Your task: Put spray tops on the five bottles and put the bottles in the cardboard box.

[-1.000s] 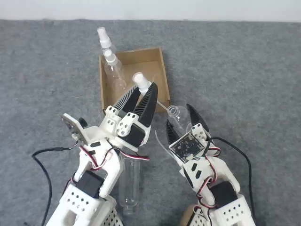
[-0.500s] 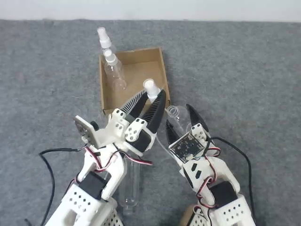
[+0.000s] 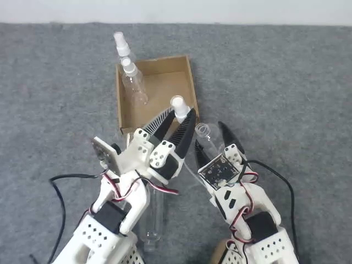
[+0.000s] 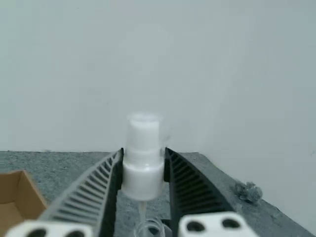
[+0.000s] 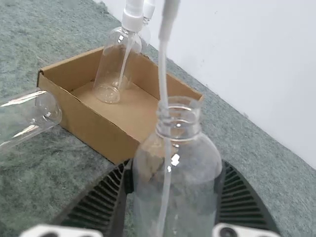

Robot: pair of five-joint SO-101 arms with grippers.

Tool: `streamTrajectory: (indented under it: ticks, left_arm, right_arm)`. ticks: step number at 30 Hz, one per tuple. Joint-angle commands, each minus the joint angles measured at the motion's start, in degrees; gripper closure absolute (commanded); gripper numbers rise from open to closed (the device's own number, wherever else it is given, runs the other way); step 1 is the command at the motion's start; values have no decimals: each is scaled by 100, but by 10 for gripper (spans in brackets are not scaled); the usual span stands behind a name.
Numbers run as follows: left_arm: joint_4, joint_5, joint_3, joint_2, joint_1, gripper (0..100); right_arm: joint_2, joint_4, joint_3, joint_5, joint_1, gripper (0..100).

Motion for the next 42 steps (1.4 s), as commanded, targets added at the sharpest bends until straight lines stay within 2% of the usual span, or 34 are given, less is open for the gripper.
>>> streamTrajectory:
  ticks: [1, 5, 25, 32, 42]
  left_arm:
    - [0, -193, 22, -62, 229, 987]
    - [-9, -387, 75, -62, 290, 987]
    - [18, -387, 84, -26, 299, 983]
    - [26, -114, 198, -53, 299, 884]
    - [18, -53, 207, -26, 299, 878]
  right_arm:
    - [-119, -40, 141, 0, 163, 819]
    - [-119, -40, 141, 0, 163, 819]
    - [-127, -40, 132, 0, 189, 819]
    - [-127, -40, 141, 0, 189, 819]
    - [-127, -40, 141, 0, 189, 819]
